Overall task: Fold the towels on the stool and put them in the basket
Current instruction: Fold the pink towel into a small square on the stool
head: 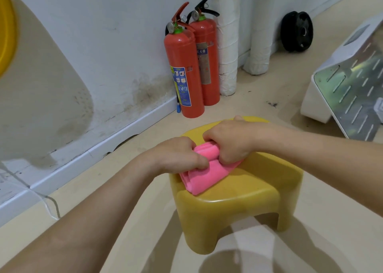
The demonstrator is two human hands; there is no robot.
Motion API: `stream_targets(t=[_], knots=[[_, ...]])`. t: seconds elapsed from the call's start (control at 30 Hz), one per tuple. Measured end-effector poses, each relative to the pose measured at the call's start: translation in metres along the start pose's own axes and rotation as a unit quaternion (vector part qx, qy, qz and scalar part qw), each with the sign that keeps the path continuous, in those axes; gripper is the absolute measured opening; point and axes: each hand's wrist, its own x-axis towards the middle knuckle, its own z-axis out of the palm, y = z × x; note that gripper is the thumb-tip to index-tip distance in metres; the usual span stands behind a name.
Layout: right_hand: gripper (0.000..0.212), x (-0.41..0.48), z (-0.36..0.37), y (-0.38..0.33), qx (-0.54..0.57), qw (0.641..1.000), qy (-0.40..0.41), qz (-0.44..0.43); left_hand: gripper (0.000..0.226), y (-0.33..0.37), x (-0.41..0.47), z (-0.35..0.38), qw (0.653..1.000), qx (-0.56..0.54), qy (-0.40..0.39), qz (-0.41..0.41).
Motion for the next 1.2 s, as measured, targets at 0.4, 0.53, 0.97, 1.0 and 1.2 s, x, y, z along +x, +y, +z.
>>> stream_targets(t=[0.4,0.53,0.97,1.0,1.2], knots=[[0.032,-0.066,-0.026,0.041,0.537,0.833,0.004,0.135,0.037,0.051,0.06,-0.004,0.873,-0.416,0.168,0.19],[0.035,-0.115,-0.019,0.065,0.563,0.805,0.094,0.162,0.033,0.101,0.054,0.013,0.888,-0.327,0.232,0.225],[0.029,-0.33,0.045,0.183,0.652,0.738,0.061,0.163,0.02,0.307,0.013,0.11,0.91,-0.247,0.082,0.324],[0.029,-0.347,0.06,0.197,0.652,0.736,0.074,0.167,0.02,0.323,0.016,0.123,0.91,-0.265,0.072,0.31],[0.024,-0.425,0.178,0.267,0.629,0.687,0.161,0.325,0.008,0.36,0.042,0.256,0.965,-0.152,-0.027,0.214]])
